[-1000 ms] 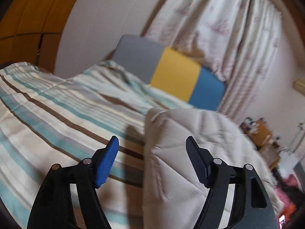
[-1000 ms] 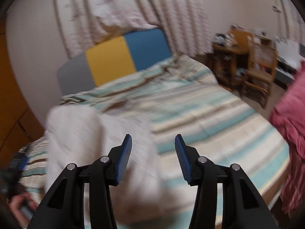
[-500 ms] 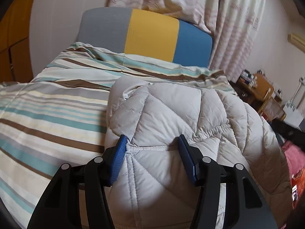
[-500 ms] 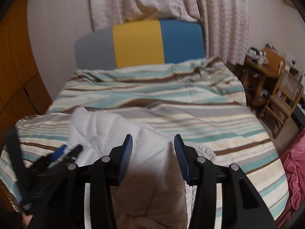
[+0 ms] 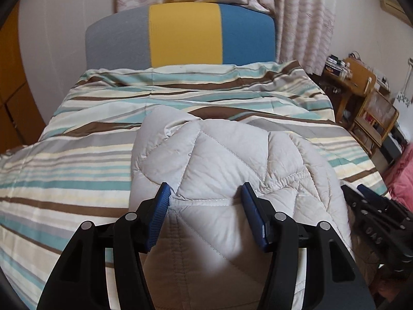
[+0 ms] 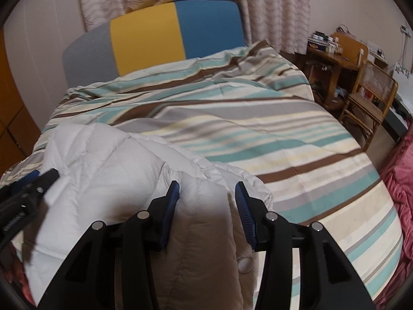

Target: Fold large clothes

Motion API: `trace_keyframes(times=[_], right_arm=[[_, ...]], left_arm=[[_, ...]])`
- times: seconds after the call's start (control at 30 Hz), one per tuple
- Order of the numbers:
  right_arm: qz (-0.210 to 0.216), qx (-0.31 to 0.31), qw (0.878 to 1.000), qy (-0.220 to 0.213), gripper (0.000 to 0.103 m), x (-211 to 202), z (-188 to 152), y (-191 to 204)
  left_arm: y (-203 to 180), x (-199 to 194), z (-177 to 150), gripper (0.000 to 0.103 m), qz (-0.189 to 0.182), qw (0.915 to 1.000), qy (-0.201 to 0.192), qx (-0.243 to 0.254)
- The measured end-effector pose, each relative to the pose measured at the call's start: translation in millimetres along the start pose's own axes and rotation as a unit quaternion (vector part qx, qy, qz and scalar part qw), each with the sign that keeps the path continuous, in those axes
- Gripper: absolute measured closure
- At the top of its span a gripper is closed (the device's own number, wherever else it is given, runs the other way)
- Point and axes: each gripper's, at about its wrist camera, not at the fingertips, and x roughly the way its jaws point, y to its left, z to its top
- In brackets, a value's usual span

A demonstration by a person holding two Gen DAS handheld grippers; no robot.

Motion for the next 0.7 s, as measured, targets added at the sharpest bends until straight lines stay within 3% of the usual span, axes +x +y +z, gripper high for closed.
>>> trace_keyframes(times=[0.07, 0.17, 0.3, 0.7], right_arm=[[0.002, 0.012, 1.0, 0.003, 0.059, 8.6, -5.0, -7.3], [0.022, 0.046, 0.999, 0.017, 0.057, 25.9, -14.8, -22.9], [0.031, 0.062, 0.997, 0.022, 0.056, 36.7, -20.4, -29.0], [0.006, 0.057, 0.997, 0.045, 0.055, 64.1, -25.7, -25.8]], left_arm=[[-8.0, 4.9, -0.5, 0.033, -0.005, 0.9999, 0.002, 0.011], [-18.8, 15.9, -3.9, 0.027, -0.002, 0.9995, 0.007, 0.03], [-23.8, 30.5, -8.3, 0.022, 0.002, 0.9993, 0.01, 0.036], [-29.5, 73.5, -19.0, 0.015, 0.012, 0.9987, 0.02, 0.045]])
